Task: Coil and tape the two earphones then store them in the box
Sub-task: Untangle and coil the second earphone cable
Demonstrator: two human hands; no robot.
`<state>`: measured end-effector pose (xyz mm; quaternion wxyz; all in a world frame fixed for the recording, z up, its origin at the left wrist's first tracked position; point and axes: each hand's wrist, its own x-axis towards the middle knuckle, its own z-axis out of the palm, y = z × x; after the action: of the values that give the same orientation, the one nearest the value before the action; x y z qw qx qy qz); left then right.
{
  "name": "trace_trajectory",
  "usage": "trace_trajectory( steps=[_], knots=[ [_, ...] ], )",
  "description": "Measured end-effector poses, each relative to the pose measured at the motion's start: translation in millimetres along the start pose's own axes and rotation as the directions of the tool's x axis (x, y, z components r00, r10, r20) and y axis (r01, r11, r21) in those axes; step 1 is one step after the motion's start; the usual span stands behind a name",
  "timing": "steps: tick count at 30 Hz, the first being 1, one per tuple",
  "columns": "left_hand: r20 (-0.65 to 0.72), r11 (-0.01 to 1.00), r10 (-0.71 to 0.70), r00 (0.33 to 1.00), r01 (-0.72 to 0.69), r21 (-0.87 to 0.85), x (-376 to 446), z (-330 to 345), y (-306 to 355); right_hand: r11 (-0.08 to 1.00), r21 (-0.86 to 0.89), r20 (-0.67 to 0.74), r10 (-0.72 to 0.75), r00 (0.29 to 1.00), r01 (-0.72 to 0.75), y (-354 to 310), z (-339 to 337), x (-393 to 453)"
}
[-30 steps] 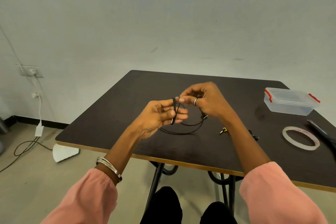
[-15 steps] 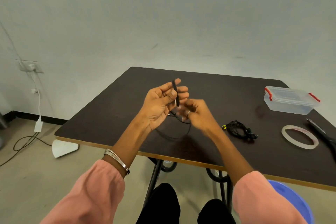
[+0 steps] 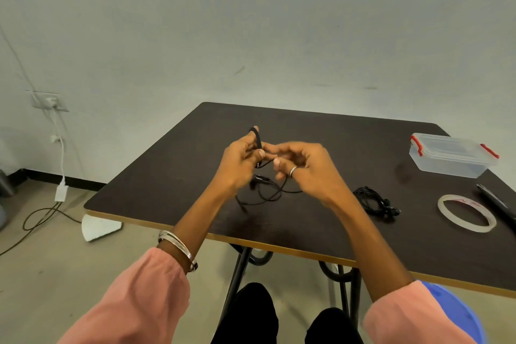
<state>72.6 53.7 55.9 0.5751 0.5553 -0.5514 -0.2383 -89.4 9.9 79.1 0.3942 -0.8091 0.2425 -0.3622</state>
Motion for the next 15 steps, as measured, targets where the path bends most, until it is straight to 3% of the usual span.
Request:
trace_trajectory(
  steps=[3,10,15],
  knots=[
    [0.149,1.0,-0.013,0.989,0.012,0.012,-5,2,6,0.99,0.139,-0.044,0.026,0.999,-0.02,-10,-9,12],
    [0.435,0.996,0.007,0.901,0.033,-0.084,-16,-5,22,0.996,0.089,-0.048,0.005,0.999,-0.001,-22,-33,41],
    [0.483,0.898,0.041,0.875,0.18,-0.402,-23,-6,26,0.981,0.195,-0.145,0.03,0.989,-0.002,-18,-41,47]
  ],
)
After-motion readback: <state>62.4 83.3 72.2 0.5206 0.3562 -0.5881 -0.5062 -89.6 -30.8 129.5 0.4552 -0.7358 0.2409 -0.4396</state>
